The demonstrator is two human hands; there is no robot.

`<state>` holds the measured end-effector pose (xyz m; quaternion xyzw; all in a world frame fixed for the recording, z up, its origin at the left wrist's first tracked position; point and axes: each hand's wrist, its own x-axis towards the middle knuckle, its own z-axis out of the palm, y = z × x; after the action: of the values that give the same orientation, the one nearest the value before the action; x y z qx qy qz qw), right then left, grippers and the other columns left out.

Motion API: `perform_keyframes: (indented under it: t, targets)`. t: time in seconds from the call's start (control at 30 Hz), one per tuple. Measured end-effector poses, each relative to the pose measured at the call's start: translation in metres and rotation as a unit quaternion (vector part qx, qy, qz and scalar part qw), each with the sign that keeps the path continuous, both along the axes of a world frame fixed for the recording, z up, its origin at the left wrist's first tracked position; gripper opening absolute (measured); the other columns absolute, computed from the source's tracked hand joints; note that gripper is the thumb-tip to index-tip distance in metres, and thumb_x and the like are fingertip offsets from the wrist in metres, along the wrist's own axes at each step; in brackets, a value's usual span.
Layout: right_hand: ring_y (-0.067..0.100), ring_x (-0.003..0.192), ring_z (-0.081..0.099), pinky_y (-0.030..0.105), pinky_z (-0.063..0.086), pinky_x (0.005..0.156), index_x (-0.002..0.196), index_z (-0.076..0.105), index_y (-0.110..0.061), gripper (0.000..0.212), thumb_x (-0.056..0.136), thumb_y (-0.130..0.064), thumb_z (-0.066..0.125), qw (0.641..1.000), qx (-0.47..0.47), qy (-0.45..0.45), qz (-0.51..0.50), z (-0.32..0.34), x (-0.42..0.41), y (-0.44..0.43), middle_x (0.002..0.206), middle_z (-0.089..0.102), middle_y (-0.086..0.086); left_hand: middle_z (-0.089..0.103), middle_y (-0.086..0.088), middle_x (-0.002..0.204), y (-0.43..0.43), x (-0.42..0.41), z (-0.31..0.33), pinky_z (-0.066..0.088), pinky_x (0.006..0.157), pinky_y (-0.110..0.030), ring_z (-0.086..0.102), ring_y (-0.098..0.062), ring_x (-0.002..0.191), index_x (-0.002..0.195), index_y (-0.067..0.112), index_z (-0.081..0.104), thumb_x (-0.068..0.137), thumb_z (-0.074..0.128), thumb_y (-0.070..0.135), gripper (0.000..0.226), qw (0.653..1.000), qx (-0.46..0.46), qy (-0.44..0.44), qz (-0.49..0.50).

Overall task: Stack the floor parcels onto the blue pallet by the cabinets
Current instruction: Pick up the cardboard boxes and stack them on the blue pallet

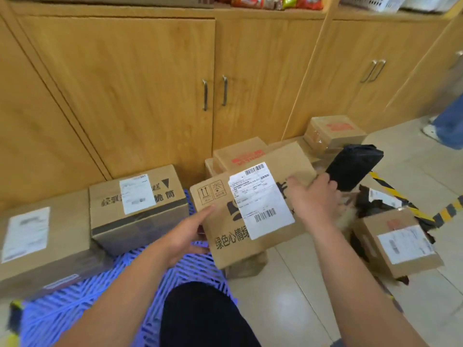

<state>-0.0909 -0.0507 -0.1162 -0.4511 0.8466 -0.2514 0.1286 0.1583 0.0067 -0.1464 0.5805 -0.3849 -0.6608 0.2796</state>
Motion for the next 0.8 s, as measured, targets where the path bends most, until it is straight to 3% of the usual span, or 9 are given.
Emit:
perform_keyframes:
  t: [0.1,0.2,0.3,0.37,0.47,0.6,0.7,0.8]
  targets:
    - [0.036,0.128,0.044,0.051,0.038,0.103,0.14,0.043,-0.01,0.083,0.081,-0.068,0.055,0.993,-0.027,-0.083,0.082,0.007,0.062,0.004,0.139,0.049,0.012,0.075,-0.001,0.103,0.016,0.067,0.029,0.055,0.089,-0.044,0.071,-0.021,0.095,0.119,0.031,0.059,0.09,0.048,0.06,0.042,0.997,-0.009,-0.044,0.059]
    - [0.028,0.109,0.059,0.048,0.05,0.092,0.12,0.054,-0.025,0.068,0.071,-0.072,0.055,0.97,-0.053,-0.163,0.174,0.013,0.109,0.024,0.115,0.062,-0.002,0.074,-0.002,0.088,0.045,0.129,0.056,0.056,0.069,-0.035,0.072,-0.014,0.07,0.119,0.021,0.061,0.085,0.052,0.061,0.054,0.988,-0.006,-0.077,0.132]
    - [0.016,0.091,0.061,0.042,0.053,0.076,0.103,0.051,-0.029,0.049,0.076,-0.07,0.058,0.941,-0.048,-0.208,0.261,0.014,0.151,0.049,0.102,0.061,-0.008,0.073,-0.009,0.102,0.087,0.194,0.074,0.059,0.083,-0.044,0.074,-0.022,0.086,0.118,0.025,0.066,0.079,0.053,0.076,0.066,0.975,-0.016,-0.144,0.168]
    - [0.011,0.085,0.058,0.034,0.047,0.065,0.098,0.048,-0.029,0.042,0.08,-0.065,0.06,0.923,-0.032,-0.22,0.314,0.011,0.179,0.065,0.099,0.059,-0.008,0.074,-0.006,0.106,0.121,0.232,0.078,0.058,0.085,-0.044,0.073,-0.022,0.094,0.118,0.03,0.068,0.066,0.049,0.087,0.08,0.967,-0.009,-0.187,0.173]
    - [0.012,0.089,0.059,0.037,0.05,0.068,0.098,0.046,-0.032,0.041,0.08,-0.067,0.058,0.893,0.002,-0.235,0.385,-0.009,0.228,0.084,0.1,0.058,-0.011,0.074,-0.003,0.104,0.168,0.272,0.076,0.058,0.08,-0.04,0.072,-0.021,0.096,0.119,0.034,0.067,0.053,0.047,0.092,0.09,0.95,0.019,-0.227,0.215]
    - [0.011,0.084,0.061,0.037,0.05,0.069,0.094,0.046,-0.028,0.039,0.084,-0.064,0.059,0.841,0.119,-0.268,0.455,-0.036,0.287,0.114,0.096,0.062,-0.007,0.075,-0.007,0.097,0.224,0.306,0.061,0.055,0.076,-0.04,0.072,-0.026,0.093,0.107,0.033,0.069,0.024,0.057,0.099,0.106,0.916,0.06,-0.258,0.302]
    - [0.009,0.074,0.061,0.043,0.05,0.072,0.087,0.049,-0.023,0.043,0.085,-0.065,0.056,0.802,0.133,-0.336,0.476,-0.056,0.307,0.138,0.081,0.064,-0.009,0.076,-0.003,0.092,0.265,0.321,0.039,0.052,0.086,-0.046,0.07,-0.028,0.095,0.105,0.031,0.068,0.026,0.063,0.095,0.101,0.898,0.055,-0.241,0.365]
    - [0.012,0.068,0.055,0.041,0.045,0.07,0.077,0.049,-0.016,0.068,0.073,-0.083,0.043,0.787,0.181,-0.381,0.451,-0.086,0.308,0.162,0.068,0.056,-0.007,0.074,-0.013,0.1,0.312,0.332,-0.002,0.047,0.095,-0.056,0.067,-0.034,0.099,0.102,0.013,0.065,0.033,0.07,0.089,0.102,0.871,0.06,-0.148,0.465]
